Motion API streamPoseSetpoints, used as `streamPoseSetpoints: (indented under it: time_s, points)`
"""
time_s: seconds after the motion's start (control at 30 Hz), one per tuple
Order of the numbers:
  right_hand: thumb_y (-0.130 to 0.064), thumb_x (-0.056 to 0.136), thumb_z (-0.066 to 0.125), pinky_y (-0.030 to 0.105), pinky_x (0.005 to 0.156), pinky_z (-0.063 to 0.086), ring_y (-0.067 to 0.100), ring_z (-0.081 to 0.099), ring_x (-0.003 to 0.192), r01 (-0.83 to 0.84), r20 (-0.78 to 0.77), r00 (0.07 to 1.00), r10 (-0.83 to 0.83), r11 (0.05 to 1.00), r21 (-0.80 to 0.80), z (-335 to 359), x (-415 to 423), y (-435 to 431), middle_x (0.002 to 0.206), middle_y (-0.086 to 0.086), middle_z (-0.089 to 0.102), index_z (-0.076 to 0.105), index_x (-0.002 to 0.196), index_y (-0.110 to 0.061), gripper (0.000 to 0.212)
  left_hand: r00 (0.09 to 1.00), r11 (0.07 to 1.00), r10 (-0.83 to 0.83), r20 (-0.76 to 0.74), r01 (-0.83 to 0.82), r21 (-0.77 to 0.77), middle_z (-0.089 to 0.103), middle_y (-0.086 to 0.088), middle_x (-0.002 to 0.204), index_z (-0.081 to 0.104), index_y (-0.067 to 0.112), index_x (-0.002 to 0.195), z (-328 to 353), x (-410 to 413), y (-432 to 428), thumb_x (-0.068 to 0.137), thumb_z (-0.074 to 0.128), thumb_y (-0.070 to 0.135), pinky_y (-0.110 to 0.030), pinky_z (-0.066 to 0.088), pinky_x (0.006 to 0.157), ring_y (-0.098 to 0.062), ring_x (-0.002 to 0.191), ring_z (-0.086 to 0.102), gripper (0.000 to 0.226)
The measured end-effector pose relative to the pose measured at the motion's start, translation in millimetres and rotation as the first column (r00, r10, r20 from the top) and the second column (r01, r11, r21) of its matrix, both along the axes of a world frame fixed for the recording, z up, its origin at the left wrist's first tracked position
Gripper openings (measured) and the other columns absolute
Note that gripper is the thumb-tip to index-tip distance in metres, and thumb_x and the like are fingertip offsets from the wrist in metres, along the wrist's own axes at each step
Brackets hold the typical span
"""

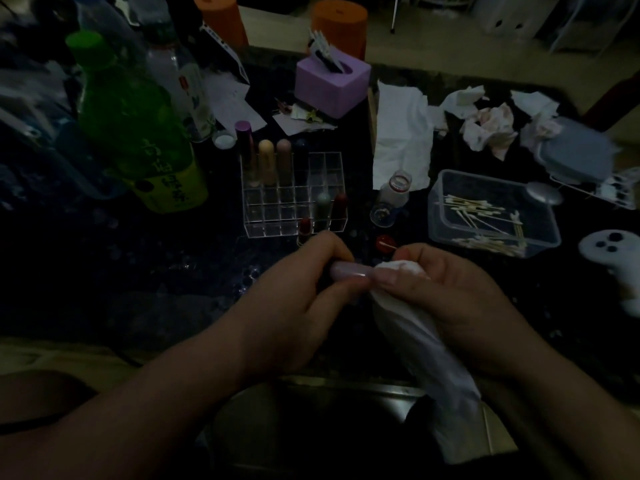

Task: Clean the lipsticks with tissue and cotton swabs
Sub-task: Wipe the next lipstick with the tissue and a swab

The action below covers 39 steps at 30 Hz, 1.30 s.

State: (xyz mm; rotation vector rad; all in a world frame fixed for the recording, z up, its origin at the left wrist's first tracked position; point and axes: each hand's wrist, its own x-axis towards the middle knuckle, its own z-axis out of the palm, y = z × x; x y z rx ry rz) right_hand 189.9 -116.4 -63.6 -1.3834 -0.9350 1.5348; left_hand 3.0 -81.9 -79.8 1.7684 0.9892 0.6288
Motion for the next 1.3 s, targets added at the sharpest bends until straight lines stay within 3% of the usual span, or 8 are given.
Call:
streamPoseSetpoints:
  time_s: [0.13, 0.23, 0.33, 0.4, 0.57, 0.87, 1.07, 1.3]
  points:
    - [-0.027, 0.064, 0.085, 0.045, 0.074, 0.041, 0.03, 0.055, 0.078, 0.018, -0.092, 0.995, -0.025, 0.996, -0.082, -4, -1, 0, 0.086, 0.027, 0.063, 0.069, 0.074, -0.02, 0.02, 0.944, 0.996, -0.073, -0.323, 0.089, 0.033, 0.044, 0.003, 0.081, 0.044, 0.014, 0.082, 21, 16, 19, 0.101, 0.054, 0.03, -0.029, 0.043, 0.077, -0.01, 0.091, 0.049, 0.027]
    - [-0.029, 0.06, 0.091, 0.046, 0.074, 0.05, 0.03, 0.064, 0.078, 0.024, 0.112, 0.993, -0.038, 0.993, 0.118, 4, 0, -1, 0.09, 0.023, 0.068, 0.064, 0.074, -0.025, 0.031, 0.995, 0.975, -0.022, -0.099, 0.043, 0.217, 0.06, 0.005, 0.089, 0.059, 0.015, 0.096, 8, 10, 15, 0.089, 0.072, 0.032, -0.03, 0.053, 0.079, -0.01, 0.086, 0.061, 0.023]
    - [-0.02, 0.068, 0.08, 0.023, 0.061, 0.054, 0.012, 0.066, 0.065, 0.005, 0.267, 0.956, -0.117, 0.921, 0.388, 5, -2, -4, 0.074, 0.006, 0.069, 0.06, 0.078, -0.019, 0.022, 0.992, 0.948, 0.041, 0.12, -0.001, -0.317, 0.07, -0.002, 0.084, 0.064, 0.022, 0.1, 4, -3, 12, 0.075, 0.078, 0.048, -0.036, 0.057, 0.062, -0.021, 0.072, 0.068, 0.039]
    - [-0.012, 0.075, 0.077, 0.018, 0.059, 0.052, 0.009, 0.068, 0.064, -0.079, 0.339, 0.932, -0.127, 0.843, 0.532, 2, -5, -8, 0.076, 0.0, 0.069, 0.06, 0.081, -0.017, 0.019, 0.986, 0.716, 0.022, 0.164, 0.099, -0.691, 0.062, -0.01, 0.067, 0.064, 0.013, 0.087, 10, 4, 14, 0.075, 0.062, 0.068, -0.027, 0.041, 0.043, -0.022, 0.051, 0.055, 0.056]
    - [-0.004, 0.083, 0.074, 0.022, 0.067, 0.056, 0.006, 0.071, 0.079, -0.242, 0.472, 0.878, -0.084, 0.772, 0.587, -6, 1, -12, 0.09, -0.008, 0.072, 0.062, 0.095, -0.017, 0.021, 0.956, 0.471, 0.07, 0.284, 0.219, -0.855, 0.036, -0.003, 0.055, 0.056, 0.012, 0.069, 8, 10, 7, 0.087, 0.049, 0.059, -0.018, 0.026, 0.036, -0.012, 0.041, 0.031, 0.051]
    - [-0.009, 0.068, 0.083, 0.022, 0.066, 0.055, 0.016, 0.073, 0.078, -0.001, 0.089, 0.996, -0.01, 0.991, 0.131, 4, -2, -10, 0.088, 0.006, 0.076, 0.072, 0.093, -0.019, 0.029, 0.988, 0.972, 0.021, 0.15, 0.014, -0.233, 0.053, 0.005, 0.062, 0.058, 0.026, 0.088, -8, 7, -4, 0.094, 0.06, 0.041, -0.034, 0.036, 0.048, -0.013, 0.051, 0.048, 0.016]
    - [0.007, 0.068, 0.07, 0.036, 0.083, 0.058, 0.03, 0.072, 0.093, 0.005, -0.338, 0.936, -0.1, 0.963, -0.268, 5, 0, -6, 0.105, 0.022, 0.072, 0.076, 0.1, -0.004, 0.034, 0.992, 0.909, -0.089, -0.091, 0.119, 0.399, 0.062, 0.01, 0.088, 0.065, 0.018, 0.101, -6, 0, 1, 0.093, 0.064, 0.035, -0.011, 0.042, 0.068, -0.004, 0.076, 0.056, 0.019]
    - [-0.004, 0.076, 0.068, 0.03, 0.085, 0.056, 0.025, 0.07, 0.084, -0.009, -0.539, 0.805, -0.247, 0.904, -0.428, 7, 12, -4, 0.102, 0.016, 0.071, 0.074, 0.101, 0.0, 0.027, 0.993, 0.982, 0.097, 0.065, -0.106, 0.154, 0.072, 0.014, 0.089, 0.07, 0.027, 0.096, -3, -5, 4, 0.078, 0.077, 0.037, -0.01, 0.05, 0.076, 0.003, 0.086, 0.067, 0.021]
